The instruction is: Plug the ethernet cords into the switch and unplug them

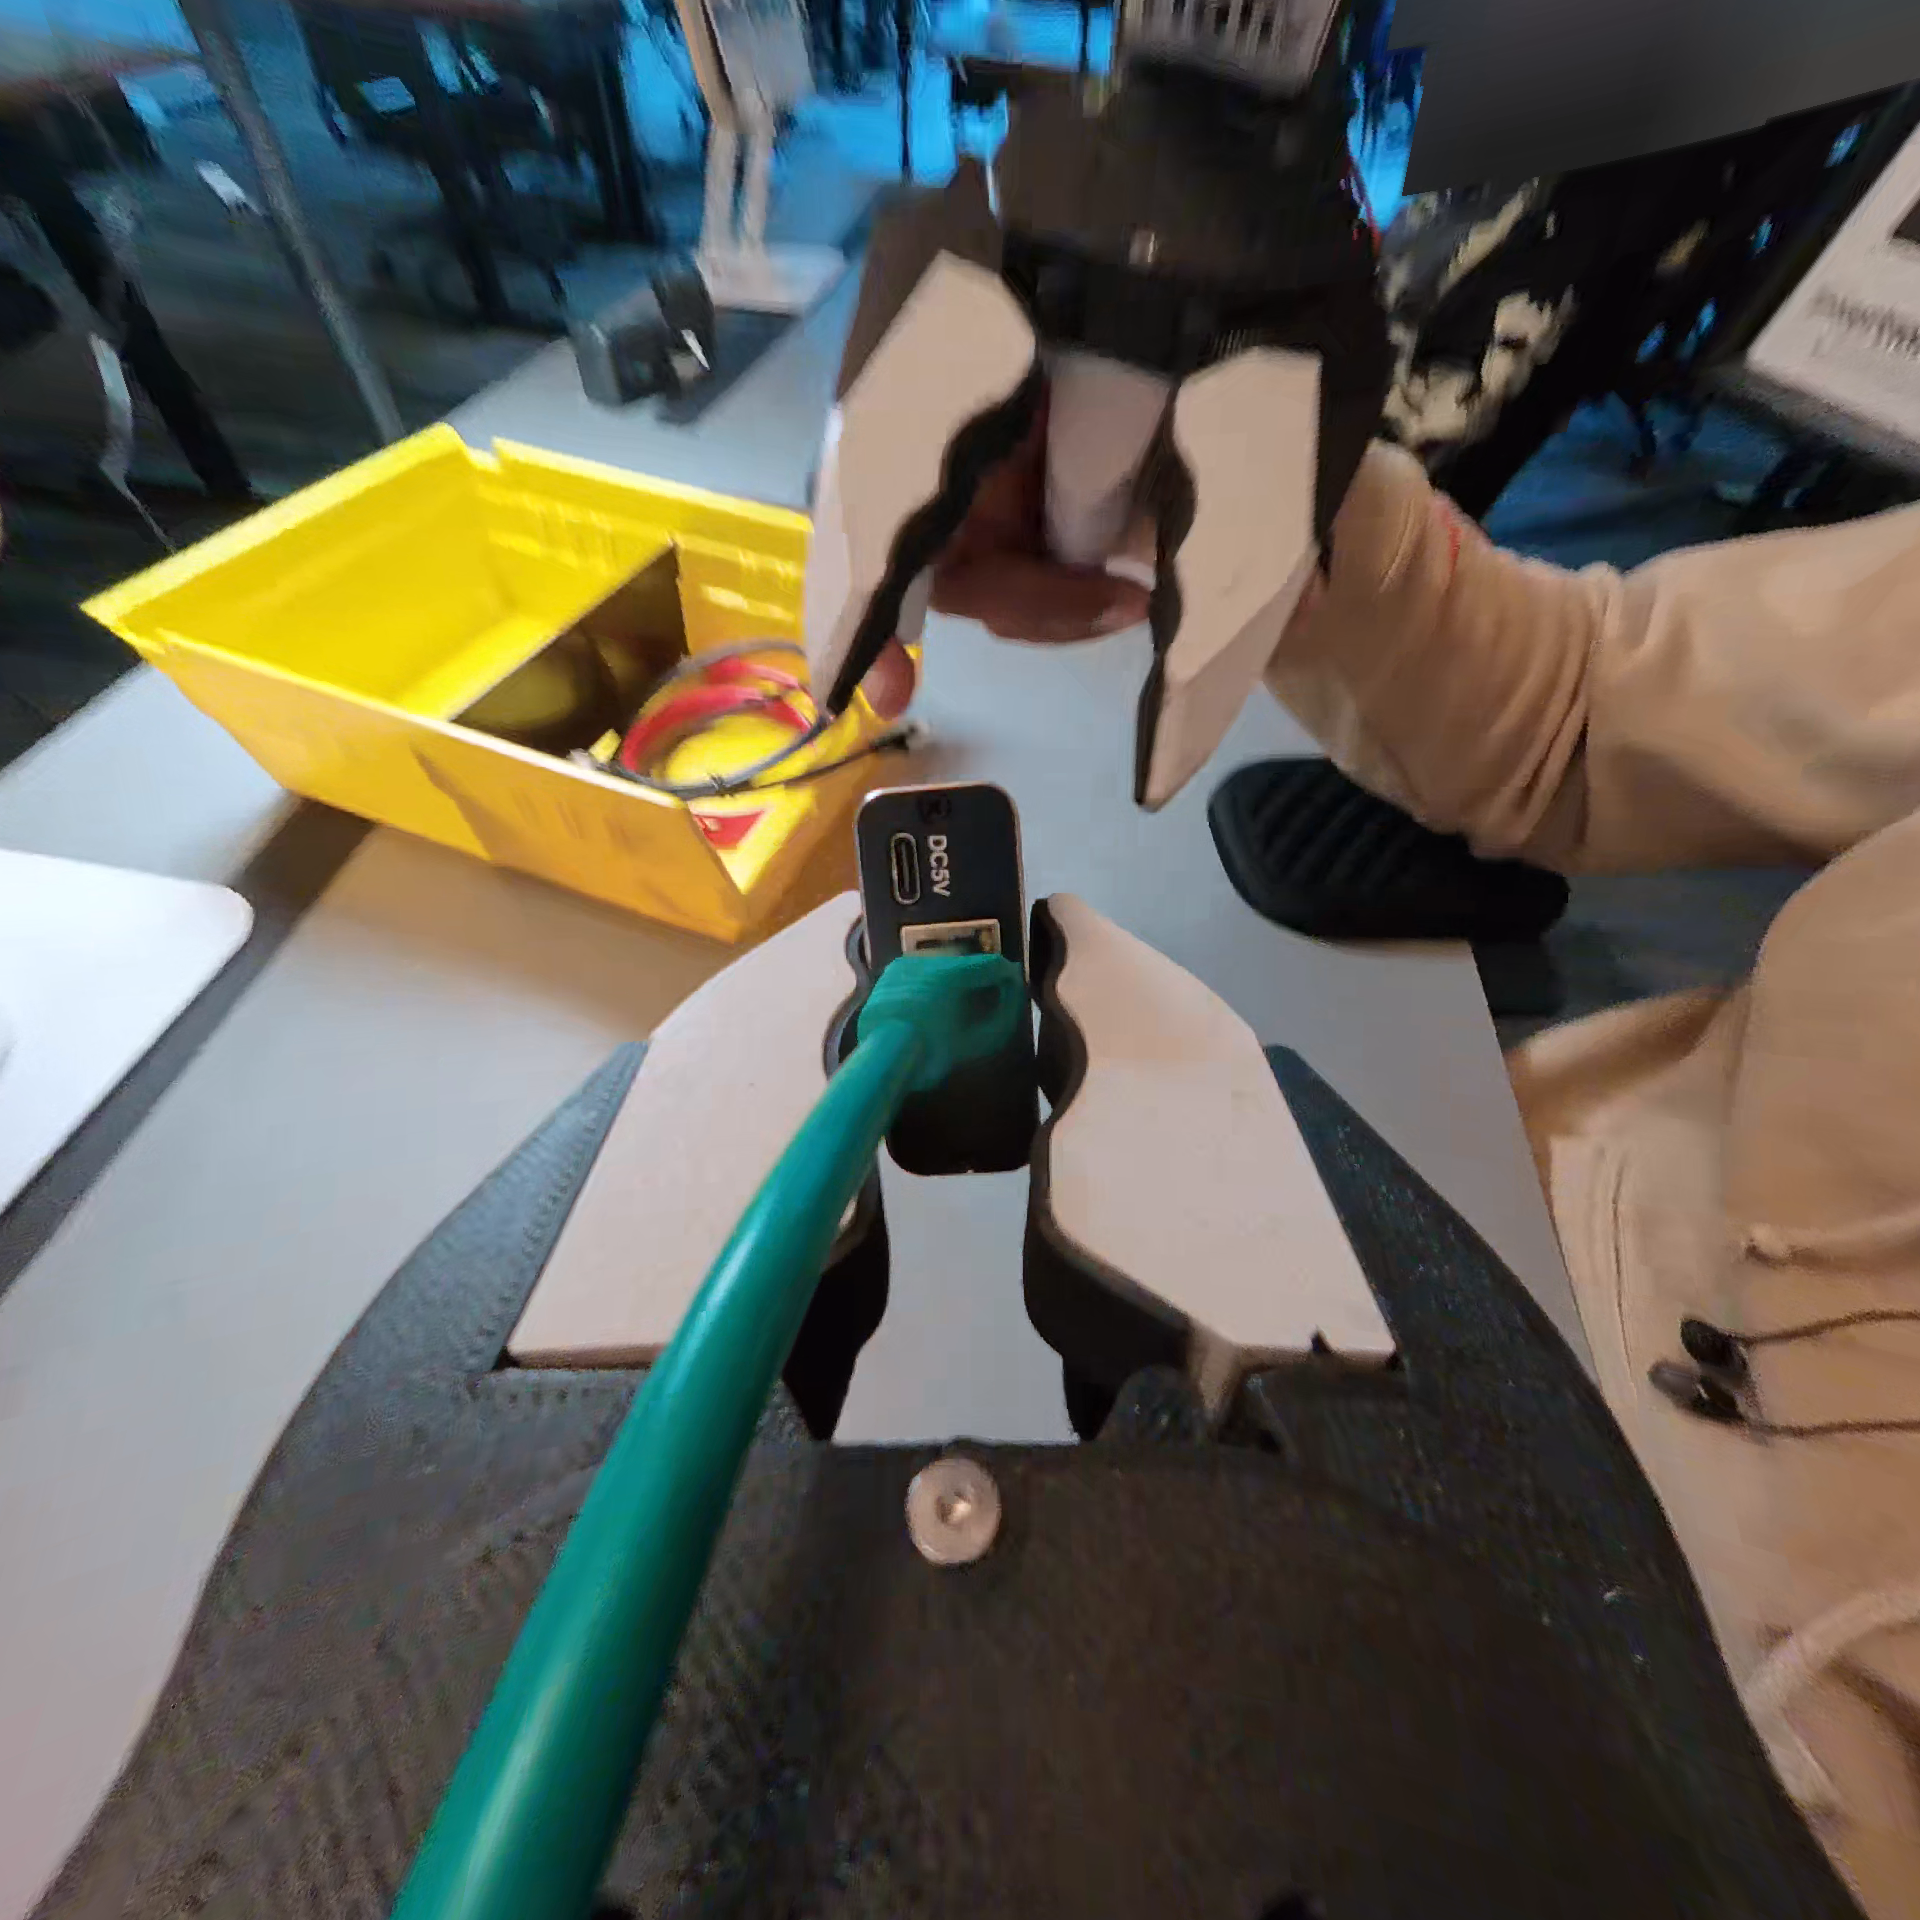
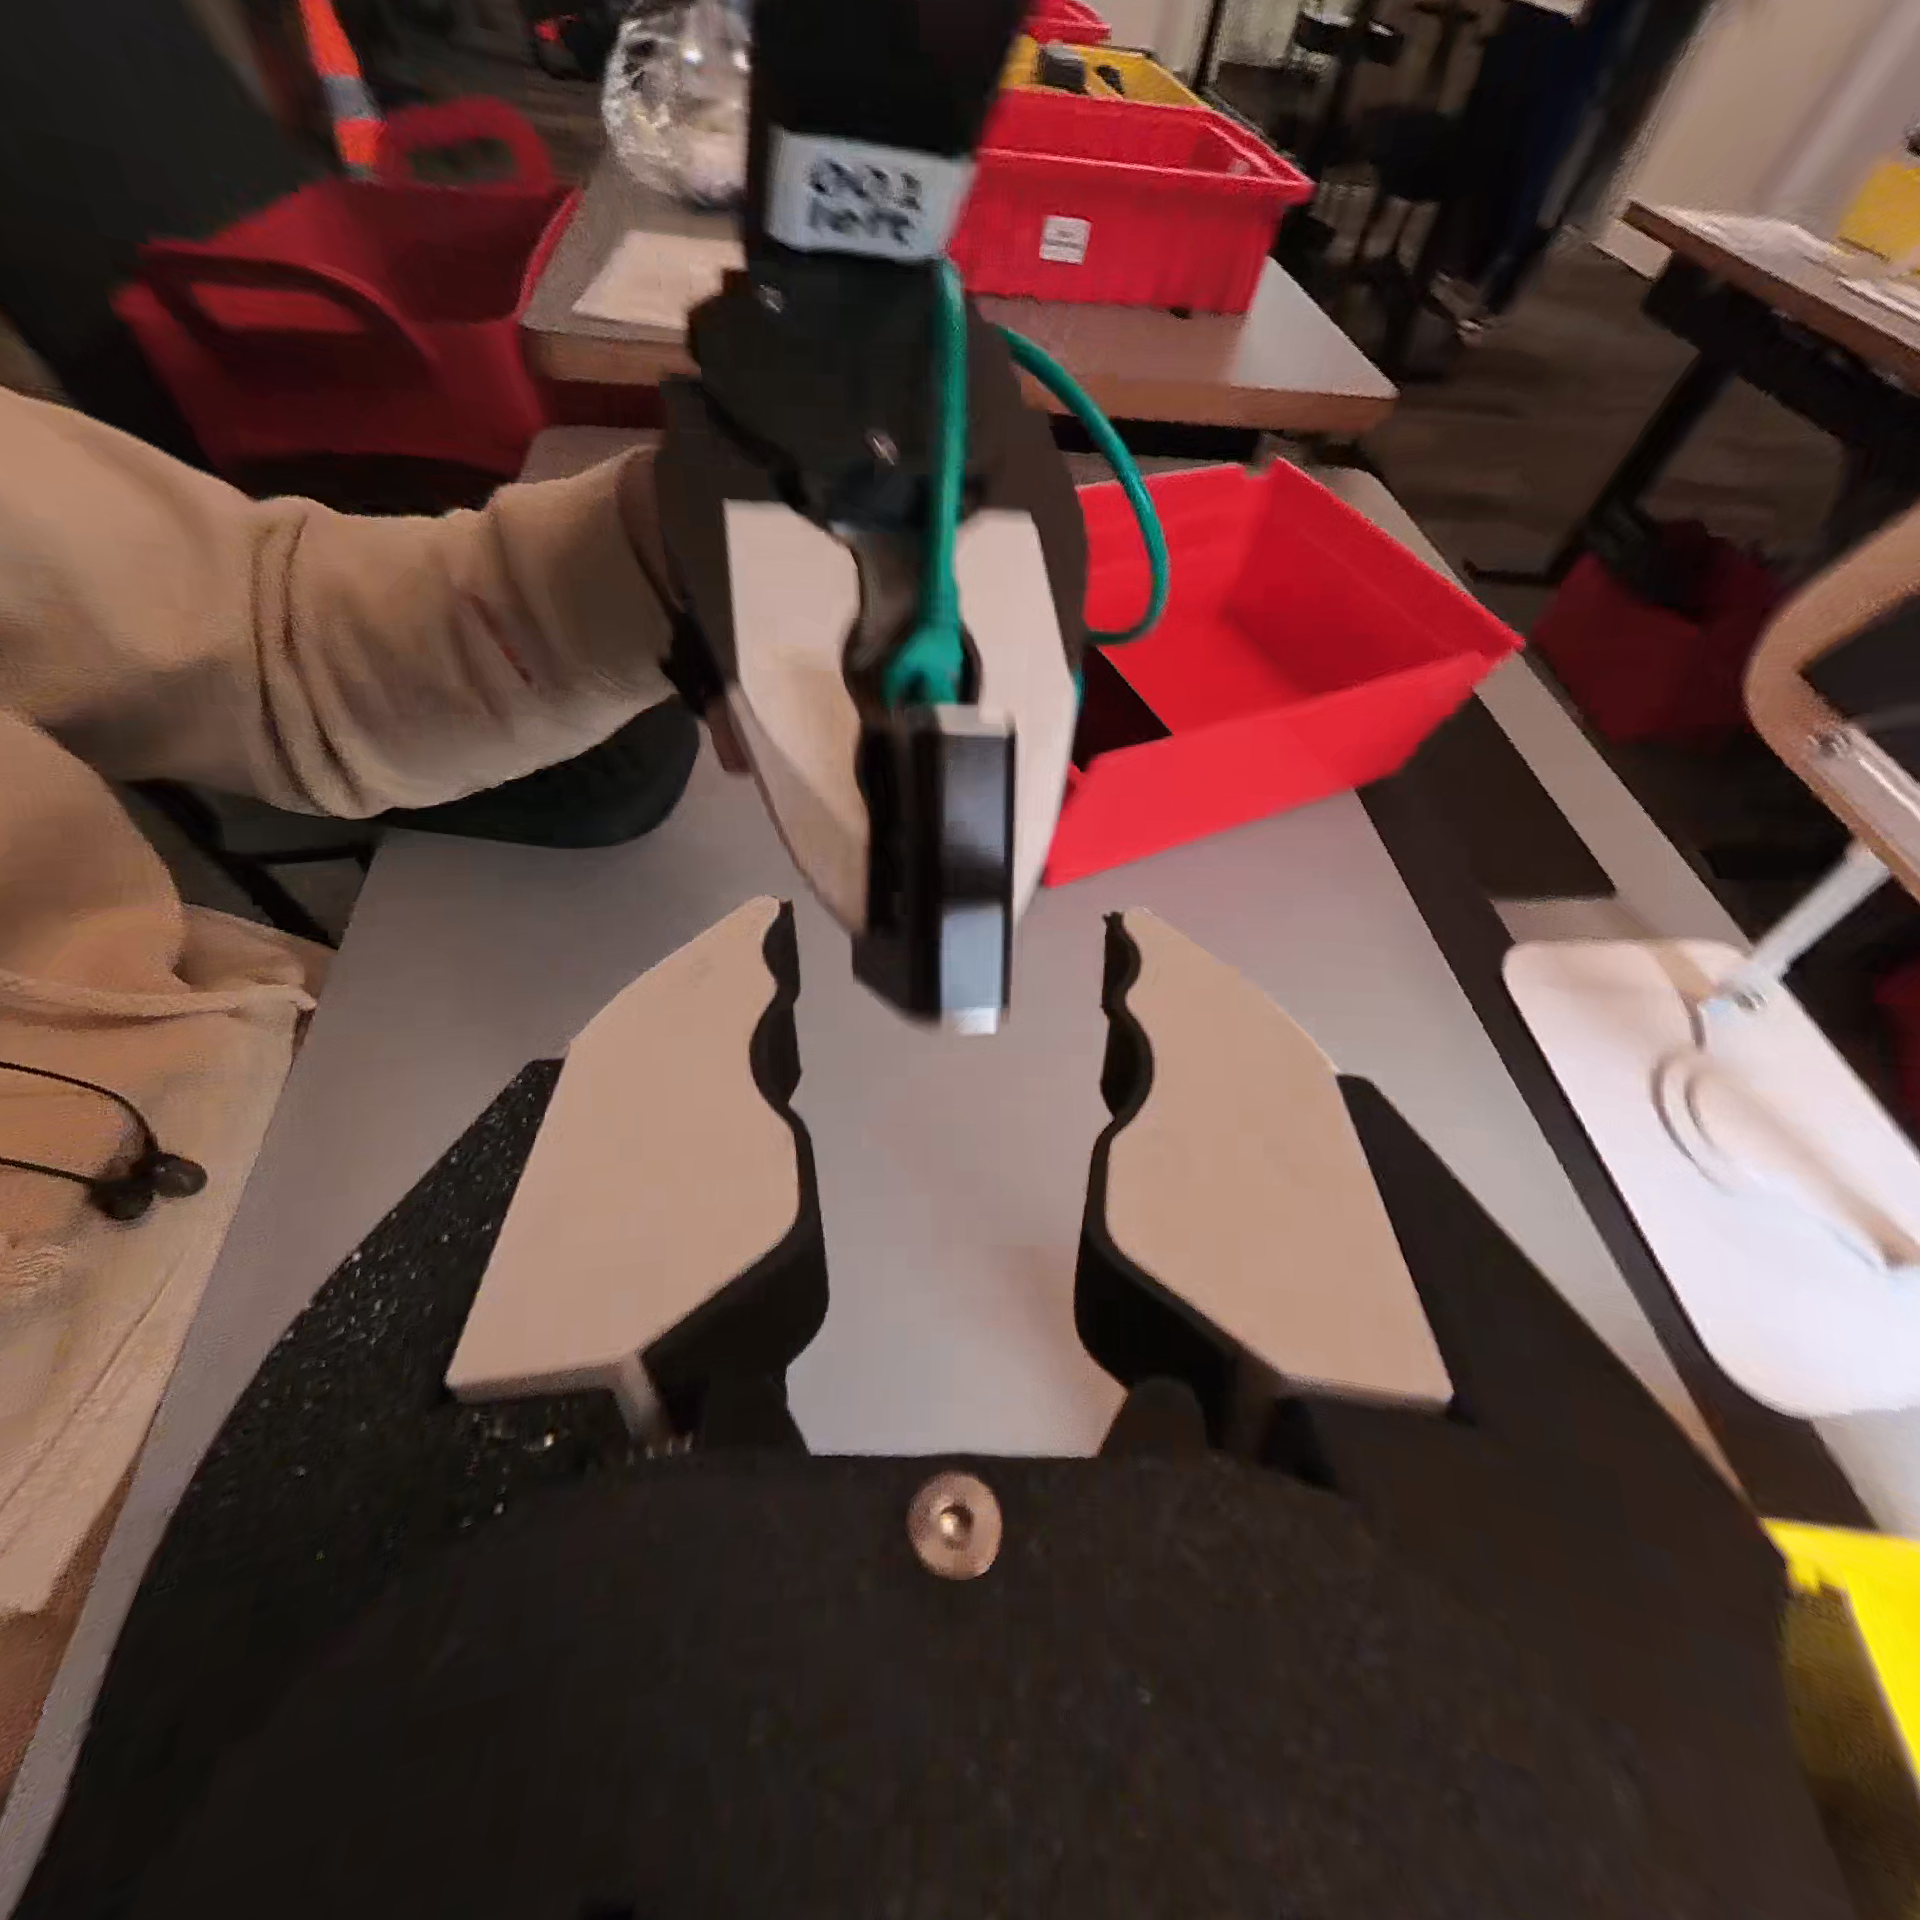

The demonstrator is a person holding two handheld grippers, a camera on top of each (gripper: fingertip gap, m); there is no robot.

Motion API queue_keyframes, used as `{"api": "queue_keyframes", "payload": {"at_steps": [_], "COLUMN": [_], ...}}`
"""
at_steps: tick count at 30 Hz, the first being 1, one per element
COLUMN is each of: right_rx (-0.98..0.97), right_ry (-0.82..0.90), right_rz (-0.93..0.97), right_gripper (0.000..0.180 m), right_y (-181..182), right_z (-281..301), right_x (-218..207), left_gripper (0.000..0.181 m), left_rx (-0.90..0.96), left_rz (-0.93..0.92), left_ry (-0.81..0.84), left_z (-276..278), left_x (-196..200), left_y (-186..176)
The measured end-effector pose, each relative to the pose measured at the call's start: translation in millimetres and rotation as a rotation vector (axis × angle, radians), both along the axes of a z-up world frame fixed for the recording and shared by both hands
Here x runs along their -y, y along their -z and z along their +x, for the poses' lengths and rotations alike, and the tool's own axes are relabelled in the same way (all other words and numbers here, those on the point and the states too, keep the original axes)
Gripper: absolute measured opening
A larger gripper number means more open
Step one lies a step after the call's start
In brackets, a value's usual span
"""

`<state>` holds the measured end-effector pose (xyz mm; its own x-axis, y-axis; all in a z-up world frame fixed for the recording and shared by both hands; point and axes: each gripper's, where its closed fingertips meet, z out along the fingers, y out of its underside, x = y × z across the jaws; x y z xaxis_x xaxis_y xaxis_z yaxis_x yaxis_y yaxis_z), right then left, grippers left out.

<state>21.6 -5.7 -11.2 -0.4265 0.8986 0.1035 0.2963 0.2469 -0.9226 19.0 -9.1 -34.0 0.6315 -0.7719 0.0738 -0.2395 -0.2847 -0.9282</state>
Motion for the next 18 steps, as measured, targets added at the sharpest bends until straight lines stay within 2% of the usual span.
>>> {"api": "queue_keyframes", "payload": {"at_steps": [2,6,9,10,13,18], "right_rx": [-0.010,0.014,0.085,0.100,0.042,-0.126], "right_ry": [-0.046,-0.067,-0.069,-0.053,-0.041,-0.003], "right_rz": [0.039,0.065,0.080,0.083,0.044,-0.134], "right_gripper": [0.055,0.042,0.019,0.008,0.005,0.005], "right_y": [-1,3,17,21,15,-6], "right_z": [-11,-32,-41,-44,-43,-43], "right_x": [19,39,40,37,30,14], "left_gripper": [0.026,0.027,0.025,0.026,0.026,0.031], "left_rx": [-0.070,-0.240,-0.296,-0.310,-0.320,-0.255], "left_rz": [-0.075,-0.188,-0.235,-0.242,-0.221,-0.070], "left_ry": [0.045,0.095,0.129,0.137,0.126,0.074], "left_z": [7,15,21,21,16,15], "left_x": [5,13,17,19,17,0], "left_y": [19,57,72,75,74,54]}}
